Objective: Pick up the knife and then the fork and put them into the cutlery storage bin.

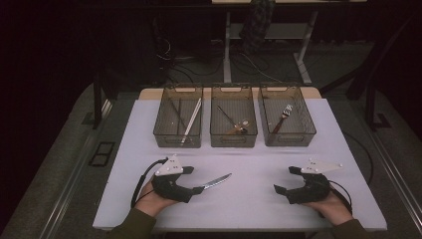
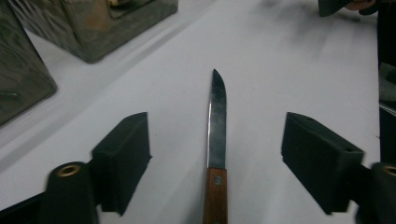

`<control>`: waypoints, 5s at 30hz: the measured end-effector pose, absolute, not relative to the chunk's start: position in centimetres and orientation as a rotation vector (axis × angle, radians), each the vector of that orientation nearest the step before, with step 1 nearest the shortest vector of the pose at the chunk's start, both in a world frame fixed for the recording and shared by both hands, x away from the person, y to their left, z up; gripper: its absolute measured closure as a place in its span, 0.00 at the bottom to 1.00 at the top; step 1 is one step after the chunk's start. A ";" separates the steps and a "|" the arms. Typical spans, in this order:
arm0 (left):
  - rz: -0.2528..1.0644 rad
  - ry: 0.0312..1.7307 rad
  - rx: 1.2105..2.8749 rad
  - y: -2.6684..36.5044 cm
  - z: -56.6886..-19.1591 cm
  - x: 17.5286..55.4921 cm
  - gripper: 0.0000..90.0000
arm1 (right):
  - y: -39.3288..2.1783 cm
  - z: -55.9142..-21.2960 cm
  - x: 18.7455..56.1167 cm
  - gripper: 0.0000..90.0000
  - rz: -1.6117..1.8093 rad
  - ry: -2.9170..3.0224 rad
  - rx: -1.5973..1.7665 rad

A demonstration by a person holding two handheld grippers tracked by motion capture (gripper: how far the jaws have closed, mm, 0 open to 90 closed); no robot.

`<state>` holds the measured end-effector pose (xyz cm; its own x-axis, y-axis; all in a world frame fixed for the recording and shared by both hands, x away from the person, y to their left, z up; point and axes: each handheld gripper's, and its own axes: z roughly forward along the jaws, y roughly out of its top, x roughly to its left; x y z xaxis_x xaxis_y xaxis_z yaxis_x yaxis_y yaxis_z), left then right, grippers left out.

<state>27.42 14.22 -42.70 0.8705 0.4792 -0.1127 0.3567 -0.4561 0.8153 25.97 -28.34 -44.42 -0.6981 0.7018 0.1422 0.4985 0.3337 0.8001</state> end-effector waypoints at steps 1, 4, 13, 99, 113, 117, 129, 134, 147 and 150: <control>0.158 0.605 2.101 14.1 -42.8 27.4 0.31 | -28.3 -44.4 26.0 0.10 1.294 2.371 1.088; 0.144 0.604 2.123 13.9 -43.0 27.5 0.45 | -28.3 -44.4 26.2 0.10 1.309 2.357 1.103; 0.095 0.615 2.259 13.1 -44.0 28.2 0.73 | -28.4 -44.5 26.3 0.10 1.296 2.360 1.101; 0.255 0.591 1.931 10.4 -39.8 28.6 0.51 | -25.7 -35.4 32.8 0.99 1.735 2.179 1.160; 0.172 0.636 2.004 15.4 -42.6 27.8 0.25 | -32.2 -28.6 36.8 0.99 1.456 2.049 1.202; 0.170 0.648 2.012 15.4 -42.9 27.7 0.22 | -33.3 -27.4 38.2 0.99 1.313 2.029 1.219; 0.165 0.664 2.003 15.3 -42.9 27.9 0.01 | -34.5 -31.2 43.4 0.99 0.913 2.148 1.371; 0.161 0.679 2.012 15.2 -43.0 28.0 0.00 | -34.3 -33.1 44.3 0.99 0.871 2.204 1.425; 0.143 0.665 2.021 15.2 -43.1 28.0 0.00 | -32.9 -36.6 45.4 0.62 0.939 2.178 1.465; 0.143 0.663 2.025 15.2 -43.1 28.0 0.00 | -33.2 -36.8 44.9 0.52 1.001 2.182 1.470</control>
